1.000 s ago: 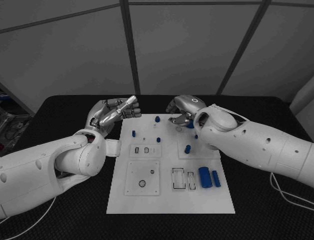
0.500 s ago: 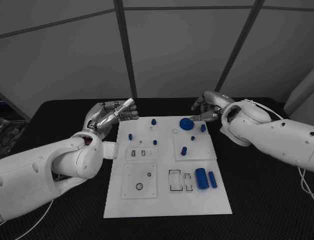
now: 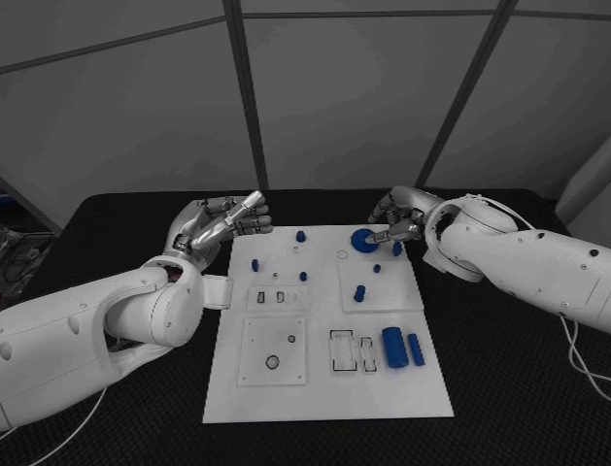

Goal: Assemble the parts on the task board

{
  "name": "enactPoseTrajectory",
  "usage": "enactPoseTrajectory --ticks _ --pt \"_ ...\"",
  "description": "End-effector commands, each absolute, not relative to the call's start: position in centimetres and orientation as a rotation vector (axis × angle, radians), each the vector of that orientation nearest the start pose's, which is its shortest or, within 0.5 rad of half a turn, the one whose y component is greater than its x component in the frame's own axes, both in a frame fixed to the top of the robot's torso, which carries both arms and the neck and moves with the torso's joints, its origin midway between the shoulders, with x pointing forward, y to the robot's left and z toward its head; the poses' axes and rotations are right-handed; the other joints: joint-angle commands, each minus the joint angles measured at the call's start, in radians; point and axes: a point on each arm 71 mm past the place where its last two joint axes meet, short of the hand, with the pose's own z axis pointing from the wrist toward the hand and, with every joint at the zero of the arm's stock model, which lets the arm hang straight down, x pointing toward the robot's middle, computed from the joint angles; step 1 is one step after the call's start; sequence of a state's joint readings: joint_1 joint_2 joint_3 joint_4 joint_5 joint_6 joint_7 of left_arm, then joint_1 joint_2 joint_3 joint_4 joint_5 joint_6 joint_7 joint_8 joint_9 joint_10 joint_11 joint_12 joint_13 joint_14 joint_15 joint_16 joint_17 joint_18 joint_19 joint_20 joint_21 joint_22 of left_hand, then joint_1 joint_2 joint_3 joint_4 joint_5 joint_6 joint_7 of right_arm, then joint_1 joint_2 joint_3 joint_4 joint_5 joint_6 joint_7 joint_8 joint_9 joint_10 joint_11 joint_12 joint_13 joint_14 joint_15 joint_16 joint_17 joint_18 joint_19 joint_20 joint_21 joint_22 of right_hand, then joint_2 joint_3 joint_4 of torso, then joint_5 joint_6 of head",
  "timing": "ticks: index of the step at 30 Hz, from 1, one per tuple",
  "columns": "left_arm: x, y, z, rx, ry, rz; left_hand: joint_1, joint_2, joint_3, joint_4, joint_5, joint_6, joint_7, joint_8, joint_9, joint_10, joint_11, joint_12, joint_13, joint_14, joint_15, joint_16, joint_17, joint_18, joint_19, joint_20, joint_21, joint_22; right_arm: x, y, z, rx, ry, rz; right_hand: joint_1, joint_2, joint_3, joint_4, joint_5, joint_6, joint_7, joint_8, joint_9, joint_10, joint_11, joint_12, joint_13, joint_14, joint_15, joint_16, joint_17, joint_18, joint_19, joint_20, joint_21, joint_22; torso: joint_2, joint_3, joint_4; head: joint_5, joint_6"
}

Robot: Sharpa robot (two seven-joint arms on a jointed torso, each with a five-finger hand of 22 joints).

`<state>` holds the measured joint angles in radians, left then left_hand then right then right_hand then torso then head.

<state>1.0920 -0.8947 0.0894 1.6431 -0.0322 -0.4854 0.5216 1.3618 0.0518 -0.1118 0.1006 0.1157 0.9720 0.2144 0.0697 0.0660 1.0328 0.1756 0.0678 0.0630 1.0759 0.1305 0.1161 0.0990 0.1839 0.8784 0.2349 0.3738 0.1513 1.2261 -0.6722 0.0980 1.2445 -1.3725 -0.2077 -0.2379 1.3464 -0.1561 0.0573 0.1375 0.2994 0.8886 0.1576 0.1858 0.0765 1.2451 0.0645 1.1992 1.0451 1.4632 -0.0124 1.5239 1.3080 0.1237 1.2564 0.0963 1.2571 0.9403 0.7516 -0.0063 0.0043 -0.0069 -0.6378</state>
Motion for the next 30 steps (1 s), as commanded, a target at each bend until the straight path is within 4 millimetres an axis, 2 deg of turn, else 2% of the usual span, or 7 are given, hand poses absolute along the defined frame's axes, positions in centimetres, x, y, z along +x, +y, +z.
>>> enactPoseTrajectory --ticks 1,5,13,16,30 --pt "46.9 21.2 -16.2 -1.085 1.192 -1.559 -0.005 0.006 -0.003 -0.004 -0.004 -0.001 0.004 -0.006 -0.001 -0.008 -0.002 -0.005 0.000 -0.003 0.002 -0.004 0.001 -0.003 -0.003 0.004 -0.001 -0.001 55.8 -20.4 -15.1 0.093 1.703 0.513 0.011 0.000 0.000 0.007 0.003 -0.009 0.000 0.005 -0.002 0.003 0.006 0.004 0.004 0.086 0.008 0.007 0.168 -0.007 0.004 0.004 0.006 0.003 0.002 0.0015 0.0010 0.001 -0.004" --pt "46.9 21.2 -16.2 -1.086 1.192 -1.559 -0.005 0.006 -0.003 -0.004 -0.004 -0.001 0.004 -0.006 -0.001 -0.008 -0.002 -0.005 0.000 -0.003 0.002 -0.004 0.001 -0.003 -0.003 0.004 -0.001 -0.001 56.0 -20.1 -15.1 0.092 1.690 0.506 0.020 0.003 0.000 0.012 0.004 -0.014 0.001 0.008 -0.002 0.008 0.007 0.014 0.015 0.088 0.009 0.011 0.177 -0.008 0.008 0.005 0.011 0.012 0.002 0.0002 0.0010 -0.002 -0.003" --pt "46.9 21.2 -16.2 -1.087 1.194 -1.557 -0.005 0.006 -0.004 -0.005 -0.004 -0.002 0.004 -0.006 -0.001 -0.009 -0.001 -0.005 0.000 -0.004 0.002 -0.006 0.001 -0.003 -0.004 0.004 -0.001 -0.002 56.1 -19.4 -15.2 0.054 1.701 0.489 0.035 0.012 0.000 0.022 0.006 -0.005 -0.001 0.028 0.001 0.041 0.006 0.060 0.072 0.092 0.009 0.019 0.194 -0.013 0.022 0.006 0.029 0.041 0.002 0.0007 0.0000 -0.001 -0.009" --pt "47.0 21.2 -16.3 -1.088 1.194 -1.556 -0.005 0.006 -0.004 -0.005 -0.004 -0.002 0.004 -0.006 -0.001 -0.009 -0.001 -0.005 0.000 -0.004 0.002 -0.006 0.001 -0.003 -0.004 0.004 -0.001 -0.002 56.1 -19.2 -15.3 0.041 1.712 0.484 0.038 0.013 0.001 0.023 0.008 -0.003 -0.002 0.032 0.002 0.046 0.005 0.068 0.082 0.093 0.009 0.020 0.197 -0.014 0.023 0.006 0.031 0.045 0.001 0.0011 0.0001 0.001 -0.014" --pt "47.0 21.2 -16.3 -1.089 1.194 -1.554 -0.005 0.006 -0.004 -0.005 -0.004 -0.002 0.004 -0.006 -0.001 -0.009 -0.001 -0.005 0.000 -0.004 0.002 -0.006 0.001 -0.003 -0.004 0.004 -0.001 -0.002 56.1 -19.3 -15.7 0.013 1.753 0.456 0.042 0.015 0.002 0.023 0.011 -0.003 -0.002 0.035 0.002 0.050 0.005 0.075 0.091 0.094 0.008 0.023 0.203 -0.014 0.026 0.006 0.034 0.050 0.001 0.0007 0.0011 0.001 -0.019"
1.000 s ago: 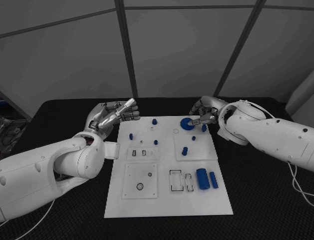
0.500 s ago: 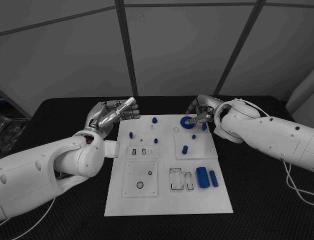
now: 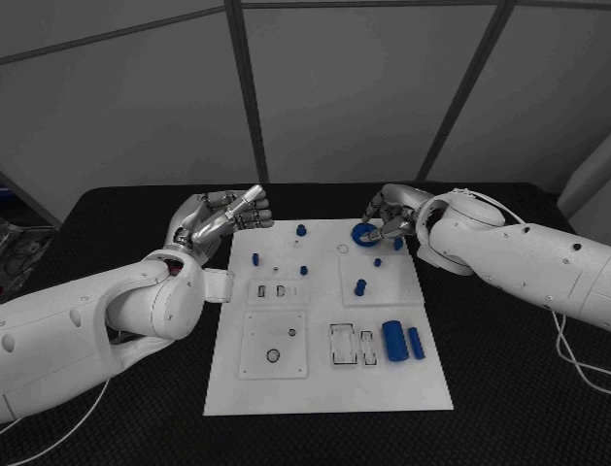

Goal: Assemble the parts on the task board

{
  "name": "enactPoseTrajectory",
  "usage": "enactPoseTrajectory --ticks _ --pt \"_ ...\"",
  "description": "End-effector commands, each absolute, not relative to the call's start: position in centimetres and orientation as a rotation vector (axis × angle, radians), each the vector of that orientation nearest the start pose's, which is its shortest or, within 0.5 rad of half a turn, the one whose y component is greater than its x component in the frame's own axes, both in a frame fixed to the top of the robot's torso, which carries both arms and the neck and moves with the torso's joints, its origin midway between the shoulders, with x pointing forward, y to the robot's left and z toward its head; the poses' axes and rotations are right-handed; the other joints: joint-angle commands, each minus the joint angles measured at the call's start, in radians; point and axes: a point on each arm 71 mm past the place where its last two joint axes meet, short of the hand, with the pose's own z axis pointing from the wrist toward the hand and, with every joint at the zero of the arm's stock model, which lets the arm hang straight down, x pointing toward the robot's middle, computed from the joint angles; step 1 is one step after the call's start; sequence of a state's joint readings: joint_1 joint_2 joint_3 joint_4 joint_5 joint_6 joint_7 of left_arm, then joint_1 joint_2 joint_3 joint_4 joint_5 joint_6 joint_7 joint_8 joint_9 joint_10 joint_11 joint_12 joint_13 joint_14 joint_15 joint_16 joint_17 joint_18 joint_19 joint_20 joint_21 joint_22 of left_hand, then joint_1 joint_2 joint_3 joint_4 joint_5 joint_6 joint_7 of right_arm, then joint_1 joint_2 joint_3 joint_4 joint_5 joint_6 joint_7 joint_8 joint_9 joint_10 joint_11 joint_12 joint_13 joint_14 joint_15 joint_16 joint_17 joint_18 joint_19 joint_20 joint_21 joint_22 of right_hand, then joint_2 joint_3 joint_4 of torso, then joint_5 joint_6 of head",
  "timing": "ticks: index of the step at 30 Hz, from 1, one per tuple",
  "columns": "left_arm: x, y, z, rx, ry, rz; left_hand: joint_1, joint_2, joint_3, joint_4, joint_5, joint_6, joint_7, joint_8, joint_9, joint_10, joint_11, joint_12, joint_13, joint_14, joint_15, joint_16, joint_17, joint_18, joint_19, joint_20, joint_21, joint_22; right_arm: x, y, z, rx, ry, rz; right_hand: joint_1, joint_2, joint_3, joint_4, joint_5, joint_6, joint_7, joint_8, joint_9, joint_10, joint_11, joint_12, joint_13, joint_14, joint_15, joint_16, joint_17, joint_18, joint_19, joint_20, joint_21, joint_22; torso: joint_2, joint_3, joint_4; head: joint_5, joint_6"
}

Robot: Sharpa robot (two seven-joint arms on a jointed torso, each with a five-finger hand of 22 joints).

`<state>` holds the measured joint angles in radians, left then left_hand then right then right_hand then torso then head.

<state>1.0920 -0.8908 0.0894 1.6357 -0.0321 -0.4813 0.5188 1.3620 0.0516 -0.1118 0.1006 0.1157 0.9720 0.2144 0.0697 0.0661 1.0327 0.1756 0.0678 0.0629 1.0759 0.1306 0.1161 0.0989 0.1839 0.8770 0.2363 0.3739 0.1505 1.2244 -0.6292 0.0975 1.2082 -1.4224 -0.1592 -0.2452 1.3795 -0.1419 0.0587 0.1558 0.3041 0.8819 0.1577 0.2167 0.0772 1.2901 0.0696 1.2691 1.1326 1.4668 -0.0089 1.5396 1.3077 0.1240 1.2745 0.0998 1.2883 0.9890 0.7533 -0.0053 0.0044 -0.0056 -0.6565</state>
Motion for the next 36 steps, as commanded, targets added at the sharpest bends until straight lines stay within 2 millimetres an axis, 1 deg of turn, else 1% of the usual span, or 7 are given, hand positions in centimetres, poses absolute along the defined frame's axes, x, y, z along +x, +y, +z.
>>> enactPoseTrajectory --ticks 1,15,20,23,25,28,36 --pt "47.0 21.2 -16.3 -1.089 1.194 -1.554 -0.005 0.006 -0.004 -0.005 -0.004 -0.002 0.004 -0.006 -0.001 -0.009 -0.002 -0.005 0.000 -0.004 0.002 -0.006 0.001 -0.003 -0.002 0.003 -0.001 -0.001 56.1 -19.3 -15.8 0.012 1.756 0.454 0.008 0.001 0.000 0.005 0.006 0.004 -0.002 0.004 0.001 0.005 0.000 0.005 0.003 0.091 0.005 0.007 0.204 -0.015 0.007 0.003 0.003 0.002 0.000 -0.0005 0.0009 0.000 -0.001" --pt "47.0 21.3 -16.3 -1.090 1.195 -1.552 -0.005 0.007 -0.004 -0.005 -0.004 -0.002 0.004 -0.006 -0.001 -0.010 -0.001 -0.005 0.000 -0.004 0.003 -0.007 0.001 -0.003 -0.004 0.003 -0.002 -0.002 56.1 -19.5 -16.0 0.000 1.779 0.447 0.016 0.007 0.004 0.006 0.014 0.007 -0.003 0.012 0.002 0.009 0.000 0.015 0.014 0.091 0.005 0.008 0.206 -0.015 0.008 0.003 0.006 0.005 0.000 0.0002 0.0006 -0.001 -0.002" --pt "47.0 21.3 -16.3 -1.090 1.195 -1.551 -0.005 0.007 -0.004 -0.005 -0.004 -0.002 0.004 -0.006 -0.001 -0.010 -0.001 -0.005 0.000 -0.004 0.003 -0.007 0.001 -0.003 -0.004 0.003 -0.002 -0.002 56.1 -19.4 -16.0 0.000 1.778 0.449 0.026 0.019 0.014 0.004 0.034 0.015 -0.004 0.023 0.003 0.010 -0.002 0.022 0.024 0.091 0.004 0.009 0.207 -0.015 0.007 0.002 0.008 0.007 0.000 0.0001 0.0006 -0.001 -0.002" --pt "47.0 21.3 -16.3 -1.090 1.195 -1.551 -0.005 0.007 -0.004 -0.005 -0.004 -0.002 0.004 -0.006 -0.001 -0.010 -0.001 -0.005 0.000 -0.004 0.003 -0.007 0.001 -0.003 -0.004 0.003 -0.002 -0.002 56.1 -19.5 -16.0 0.003 1.769 0.450 0.043 0.037 0.031 -0.004 0.031 0.029 -0.006 0.031 0.003 0.015 -0.004 0.030 0.034 0.091 0.002 0.010 0.209 -0.015 0.007 0.001 0.011 0.011 0.001 0.0001 0.0001 0.000 -0.003" --pt "46.9 21.3 -16.3 -1.090 1.195 -1.550 -0.005 0.007 -0.004 -0.005 -0.004 -0.002 0.004 -0.006 -0.001 -0.010 -0.001 -0.005 0.000 -0.004 0.003 -0.007 0.001 -0.003 -0.004 0.003 -0.002 -0.002 56.1 -19.5 -15.9 0.006 1.760 0.453 0.062 0.053 0.056 -0.013 -0.009 0.043 -0.008 0.036 0.003 0.020 -0.006 0.035 0.042 0.092 0.000 0.010 0.210 -0.016 0.009 -0.002 0.015 0.017 0.001 0.0000 -0.0004 0.000 -0.002" --pt "46.9 21.3 -16.3 -1.091 1.196 -1.550 -0.005 0.007 -0.004 -0.005 -0.004 -0.002 0.004 -0.006 -0.001 -0.010 -0.001 -0.005 0.000 -0.004 0.003 -0.007 0.001 -0.003 -0.004 0.003 -0.002 -0.002 56.1 -19.4 -15.7 0.010 1.737 0.462 0.081 0.069 0.091 -0.025 -0.019 0.068 -0.014 0.041 0.003 0.030 -0.012 0.045 0.057 0.092 -0.004 0.010 0.211 -0.018 0.014 -0.004 0.022 0.028 0.000 0.0002 -0.0003 0.001 -0.003" --pt "46.9 21.3 -16.3 -1.091 1.196 -1.550 -0.004 0.007 -0.003 -0.006 -0.003 -0.003 0.004 -0.006 -0.001 -0.010 -0.001 -0.005 0.000 -0.005 0.003 -0.009 0.001 -0.003 -0.005 0.003 -0.003 -0.002 55.8 -18.8 -15.0 0.005 1.661 0.506 0.079 0.070 0.142 -0.035 0.006 0.110 -0.027 0.044 0.004 0.065 -0.023 0.080 0.106 0.094 -0.013 0.015 0.221 -0.021 0.023 -0.012 0.034 0.046 0.000 0.0003 0.0003 0.003 -0.002"
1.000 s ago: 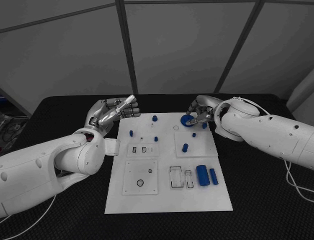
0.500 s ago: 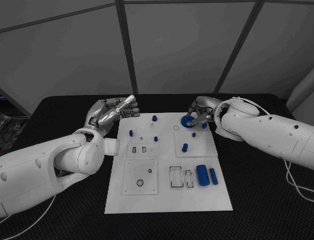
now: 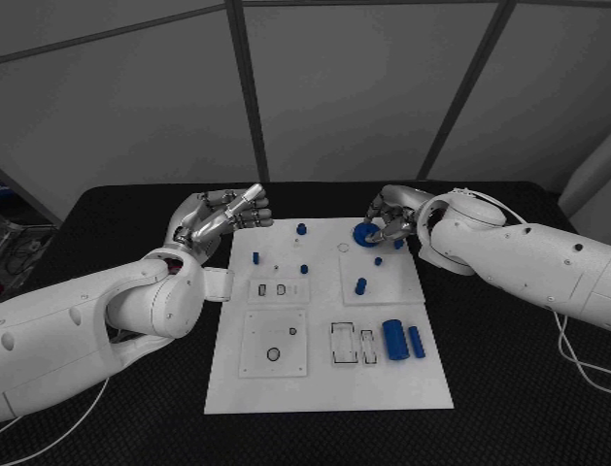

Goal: Assemble the parts on the task board

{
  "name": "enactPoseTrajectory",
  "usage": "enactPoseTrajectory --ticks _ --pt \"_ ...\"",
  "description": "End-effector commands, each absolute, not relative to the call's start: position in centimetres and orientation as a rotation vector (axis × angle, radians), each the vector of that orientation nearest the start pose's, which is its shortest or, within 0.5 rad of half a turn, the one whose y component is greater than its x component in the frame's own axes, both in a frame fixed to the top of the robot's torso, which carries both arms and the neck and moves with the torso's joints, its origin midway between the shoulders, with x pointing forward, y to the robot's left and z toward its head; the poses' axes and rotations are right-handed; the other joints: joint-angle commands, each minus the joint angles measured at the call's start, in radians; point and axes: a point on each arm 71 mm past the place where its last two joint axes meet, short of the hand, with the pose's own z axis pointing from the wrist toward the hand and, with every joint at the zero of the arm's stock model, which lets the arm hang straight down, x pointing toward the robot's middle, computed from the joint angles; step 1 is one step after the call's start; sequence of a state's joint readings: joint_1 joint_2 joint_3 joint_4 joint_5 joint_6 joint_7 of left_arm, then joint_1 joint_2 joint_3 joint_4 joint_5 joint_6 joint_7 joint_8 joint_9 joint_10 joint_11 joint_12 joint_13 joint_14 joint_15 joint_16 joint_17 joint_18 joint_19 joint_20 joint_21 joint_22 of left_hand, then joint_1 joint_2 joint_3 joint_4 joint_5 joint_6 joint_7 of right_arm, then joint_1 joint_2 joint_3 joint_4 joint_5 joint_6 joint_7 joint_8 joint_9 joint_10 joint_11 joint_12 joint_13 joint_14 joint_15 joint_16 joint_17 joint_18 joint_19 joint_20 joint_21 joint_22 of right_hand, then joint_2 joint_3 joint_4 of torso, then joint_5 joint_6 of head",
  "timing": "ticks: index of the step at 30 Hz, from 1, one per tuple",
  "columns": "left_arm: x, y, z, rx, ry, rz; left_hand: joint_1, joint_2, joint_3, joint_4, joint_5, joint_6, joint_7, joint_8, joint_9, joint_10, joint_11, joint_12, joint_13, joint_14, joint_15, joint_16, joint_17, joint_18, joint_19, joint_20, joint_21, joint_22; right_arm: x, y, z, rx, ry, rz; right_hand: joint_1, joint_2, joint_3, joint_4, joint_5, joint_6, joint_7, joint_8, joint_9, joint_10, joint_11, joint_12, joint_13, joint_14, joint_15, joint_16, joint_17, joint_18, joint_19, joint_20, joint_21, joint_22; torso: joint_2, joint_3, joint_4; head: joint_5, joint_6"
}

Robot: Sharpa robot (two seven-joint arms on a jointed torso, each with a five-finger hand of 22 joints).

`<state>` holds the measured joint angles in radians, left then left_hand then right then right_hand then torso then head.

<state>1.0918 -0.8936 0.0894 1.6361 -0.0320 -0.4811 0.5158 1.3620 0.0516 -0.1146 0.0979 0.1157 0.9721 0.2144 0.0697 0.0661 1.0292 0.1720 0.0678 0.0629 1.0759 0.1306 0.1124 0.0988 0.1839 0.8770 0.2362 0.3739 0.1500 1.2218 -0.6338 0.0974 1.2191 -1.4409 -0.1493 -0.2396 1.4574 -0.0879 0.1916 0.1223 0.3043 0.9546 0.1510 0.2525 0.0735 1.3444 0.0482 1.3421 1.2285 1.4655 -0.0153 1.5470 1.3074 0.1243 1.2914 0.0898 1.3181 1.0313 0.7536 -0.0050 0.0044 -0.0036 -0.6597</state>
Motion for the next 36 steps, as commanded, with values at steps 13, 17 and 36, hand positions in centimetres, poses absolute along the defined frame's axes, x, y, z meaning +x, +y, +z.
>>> enactPoseTrajectory --ticks 13,17,36 --pt "46.9 21.3 -16.3 -1.091 1.197 -1.552 -0.004 0.007 -0.001 -0.003 -0.003 -0.003 0.004 -0.006 -0.001 -0.007 0.003 -0.005 0.000 -0.004 0.003 -0.005 0.001 -0.003 -0.005 0.003 -0.003 -0.001 53.8 -14.1 -13.2 -0.135 1.519 0.594 -0.011 -0.002 0.046 -0.012 0.025 0.051 -0.023 -0.003 0.006 0.022 -0.004 0.018 0.027 0.099 -0.010 0.013 0.236 -0.025 0.015 -0.007 0.015 0.023 0.000 -0.0008 0.0011 -0.001 0.006" --pt "46.9 21.2 -16.3 -1.090 1.197 -1.554 -0.004 0.007 -0.001 -0.003 -0.003 -0.003 0.004 -0.006 -0.001 -0.007 0.003 -0.005 0.000 -0.004 0.003 -0.005 0.001 -0.003 -0.005 0.003 -0.003 -0.001 53.6 -12.1 -13.1 -0.184 1.493 0.609 -0.011 -0.003 0.047 -0.013 0.025 0.052 -0.023 -0.003 0.006 0.022 -0.004 0.018 0.027 0.099 -0.010 0.013 0.236 -0.025 0.016 -0.007 0.016 0.024 0.000 -0.0015 0.0021 0.000 0.005" --pt "47.0 21.0 -16.3 -1.089 1.198 -1.560 -0.003 0.009 0.000 -0.005 -0.003 -0.003 0.005 -0.006 -0.001 -0.008 0.003 -0.005 0.000 -0.005 0.003 -0.007 0.001 -0.003 -0.006 0.004 -0.003 -0.002 53.5 -6.6 -14.5 -0.271 1.529 0.629 -0.017 -0.014 0.066 -0.022 0.020 0.055 -0.022 -0.011 0.005 0.020 -0.004 0.015 0.024 0.098 -0.011 0.012 0.234 -0.025 0.014 -0.007 0.015 0.022 0.001 0.0004 -0.0006 0.012 0.002"
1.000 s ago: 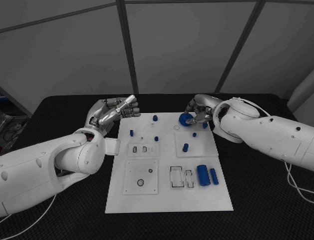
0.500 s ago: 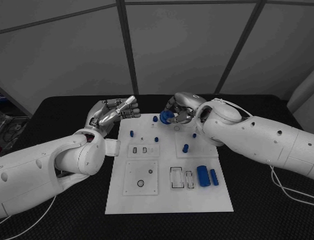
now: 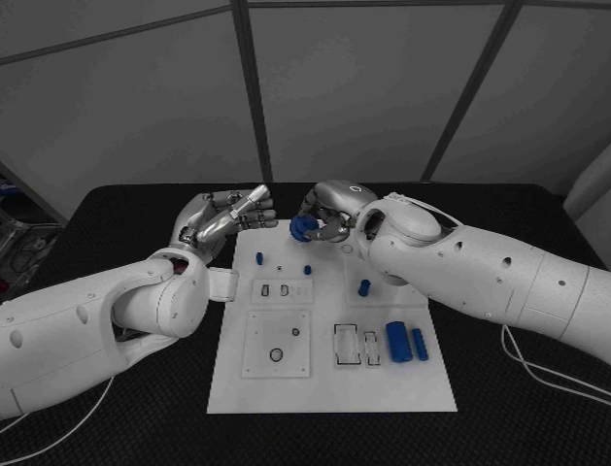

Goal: Assemble the parts on the task board

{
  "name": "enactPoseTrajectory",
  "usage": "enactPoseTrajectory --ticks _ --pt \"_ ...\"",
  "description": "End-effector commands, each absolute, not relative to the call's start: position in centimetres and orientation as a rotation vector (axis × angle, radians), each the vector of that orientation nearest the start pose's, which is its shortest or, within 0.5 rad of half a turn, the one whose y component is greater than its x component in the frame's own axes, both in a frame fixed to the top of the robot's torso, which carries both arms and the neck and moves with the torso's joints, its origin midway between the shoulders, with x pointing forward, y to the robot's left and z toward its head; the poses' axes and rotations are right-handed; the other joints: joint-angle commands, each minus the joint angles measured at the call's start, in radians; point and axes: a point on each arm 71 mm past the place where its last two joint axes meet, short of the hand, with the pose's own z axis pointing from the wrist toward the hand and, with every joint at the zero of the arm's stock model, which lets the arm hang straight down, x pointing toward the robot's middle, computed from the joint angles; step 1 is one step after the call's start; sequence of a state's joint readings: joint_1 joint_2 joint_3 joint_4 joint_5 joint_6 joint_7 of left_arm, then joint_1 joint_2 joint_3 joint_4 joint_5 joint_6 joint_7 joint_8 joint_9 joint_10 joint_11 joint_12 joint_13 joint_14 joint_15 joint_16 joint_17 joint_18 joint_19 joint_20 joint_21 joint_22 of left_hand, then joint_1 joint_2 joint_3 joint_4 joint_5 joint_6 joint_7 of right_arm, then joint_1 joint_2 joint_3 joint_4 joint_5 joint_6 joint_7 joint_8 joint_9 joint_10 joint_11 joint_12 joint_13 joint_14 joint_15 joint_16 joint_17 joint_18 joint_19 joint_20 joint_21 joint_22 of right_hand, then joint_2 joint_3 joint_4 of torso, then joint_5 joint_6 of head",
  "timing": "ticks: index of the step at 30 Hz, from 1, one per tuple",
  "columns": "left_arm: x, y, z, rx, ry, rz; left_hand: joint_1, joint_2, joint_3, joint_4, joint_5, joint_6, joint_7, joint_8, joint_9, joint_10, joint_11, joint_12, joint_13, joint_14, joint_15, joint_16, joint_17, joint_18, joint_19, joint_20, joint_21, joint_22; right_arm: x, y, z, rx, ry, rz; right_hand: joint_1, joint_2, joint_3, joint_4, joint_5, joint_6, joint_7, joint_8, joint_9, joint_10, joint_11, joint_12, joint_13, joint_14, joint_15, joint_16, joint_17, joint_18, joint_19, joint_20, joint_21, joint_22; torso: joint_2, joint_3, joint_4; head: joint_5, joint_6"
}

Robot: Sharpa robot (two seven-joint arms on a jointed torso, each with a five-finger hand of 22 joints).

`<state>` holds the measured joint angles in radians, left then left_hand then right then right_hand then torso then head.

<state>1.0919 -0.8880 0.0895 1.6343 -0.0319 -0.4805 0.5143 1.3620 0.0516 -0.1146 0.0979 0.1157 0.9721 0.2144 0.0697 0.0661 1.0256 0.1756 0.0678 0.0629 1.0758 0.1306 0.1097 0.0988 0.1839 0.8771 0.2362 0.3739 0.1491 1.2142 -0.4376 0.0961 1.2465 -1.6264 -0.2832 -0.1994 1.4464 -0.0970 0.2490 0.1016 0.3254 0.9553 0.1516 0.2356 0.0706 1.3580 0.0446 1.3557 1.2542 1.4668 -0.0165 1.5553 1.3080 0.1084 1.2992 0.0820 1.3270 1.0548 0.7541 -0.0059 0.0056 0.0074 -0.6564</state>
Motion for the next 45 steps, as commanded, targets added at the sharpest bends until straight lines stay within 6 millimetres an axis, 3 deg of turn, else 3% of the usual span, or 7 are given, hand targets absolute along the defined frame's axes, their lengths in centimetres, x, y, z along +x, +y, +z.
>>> enactPoseTrajectory --ticks 1,9,22,26,32,45 --pt "47.0 21.0 -16.3 -1.089 1.198 -1.560 -0.003 0.009 0.000 -0.005 -0.003 -0.003 0.005 -0.006 -0.001 -0.005 -0.001 -0.005 0.000 -0.005 0.003 -0.004 0.001 -0.003 -0.006 0.004 -0.003 -0.001 53.4 -6.6 -14.8 -0.277 1.537 0.626 -0.006 -0.005 0.008 -0.001 -0.001 0.055 -0.023 0.006 0.008 0.006 0.000 0.001 -0.001 0.097 -0.009 0.004 0.233 -0.009 0.006 0.000 0.006 -0.001 0.000 0.0016 -0.0021 0.001 -0.001" --pt "47.0 21.1 -16.3 -1.089 1.198 -1.559 -0.003 0.009 0.000 -0.005 -0.003 -0.003 0.005 -0.006 -0.001 -0.005 -0.001 -0.005 0.000 -0.005 0.003 -0.004 0.001 -0.003 -0.006 0.004 -0.003 -0.001 53.2 -6.1 -16.1 -0.308 1.587 0.605 -0.014 -0.010 0.015 -0.003 -0.011 0.056 -0.022 0.001 0.008 0.006 0.000 0.000 -0.001 0.097 -0.009 0.004 0.232 -0.008 0.005 0.001 0.006 -0.002 0.001 0.0014 -0.0004 0.002 -0.003" --pt "47.0 21.1 -16.3 -1.089 1.198 -1.559 -0.003 0.009 0.000 -0.005 -0.003 -0.003 0.005 -0.006 -0.001 -0.005 -0.001 -0.005 0.000 -0.005 0.003 -0.004 0.001 -0.003 -0.006 0.004 -0.003 -0.001 53.3 -5.6 -16.5 -0.307 1.589 0.600 -0.028 -0.017 0.023 -0.004 -0.017 0.051 -0.019 -0.008 0.006 -0.001 0.003 -0.007 -0.010 0.096 -0.007 0.003 0.231 -0.008 0.002 0.002 0.004 -0.006 0.000 0.0009 -0.0001 0.006 -0.010" --pt "47.0 21.1 -16.3 -1.089 1.198 -1.558 -0.002 0.009 0.000 -0.007 -0.003 -0.004 0.005 -0.006 -0.001 -0.005 -0.001 -0.005 0.000 -0.006 0.004 -0.006 0.001 -0.003 -0.008 0.004 -0.004 -0.002 53.4 -5.6 -16.4 -0.295 1.573 0.597 -0.044 -0.027 0.029 -0.002 -0.026 0.030 -0.010 -0.027 0.001 -0.017 0.009 -0.022 -0.030 0.096 -0.002 0.003 0.231 -0.008 0.000 0.005 0.002 -0.008 0.000 0.0008 -0.0002 0.007 -0.011" --pt "47.0 21.1 -16.3 -1.091 1.202 -1.559 -0.002 0.009 0.000 -0.007 -0.003 -0.004 0.005 -0.006 -0.001 -0.006 0.000 -0.005 0.000 -0.006 0.004 -0.007 0.001 -0.003 -0.008 0.004 -0.004 -0.002 53.5 -5.7 -16.3 -0.285 1.551 0.601 -0.056 -0.042 0.041 -0.010 -0.051 -0.066 0.013 -0.091 -0.007 -0.033 0.031 -0.039 -0.051 0.098 0.017 0.005 0.236 -0.007 -0.004 0.021 -0.001 -0.013 0.000 0.0011 -0.0008 0.009 -0.010" --pt "47.1 21.3 -16.4 -1.094 1.206 -1.556 -0.002 0.009 0.000 -0.007 -0.003 -0.005 0.005 -0.006 -0.001 -0.007 0.000 -0.005 0.000 -0.007 0.004 -0.008 0.001 -0.003 -0.009 0.005 -0.005 -0.002 53.7 -5.9 -16.4 -0.279 1.563 0.583 -0.068 -0.046 0.045 -0.012 -0.066 -0.106 0.018 -0.122 -0.006 -0.048 0.036 -0.051 -0.068 0.098 0.023 0.005 0.237 -0.006 -0.007 0.030 -0.002 -0.016 0.000 0.0017 -0.0016 0.009 -0.011"
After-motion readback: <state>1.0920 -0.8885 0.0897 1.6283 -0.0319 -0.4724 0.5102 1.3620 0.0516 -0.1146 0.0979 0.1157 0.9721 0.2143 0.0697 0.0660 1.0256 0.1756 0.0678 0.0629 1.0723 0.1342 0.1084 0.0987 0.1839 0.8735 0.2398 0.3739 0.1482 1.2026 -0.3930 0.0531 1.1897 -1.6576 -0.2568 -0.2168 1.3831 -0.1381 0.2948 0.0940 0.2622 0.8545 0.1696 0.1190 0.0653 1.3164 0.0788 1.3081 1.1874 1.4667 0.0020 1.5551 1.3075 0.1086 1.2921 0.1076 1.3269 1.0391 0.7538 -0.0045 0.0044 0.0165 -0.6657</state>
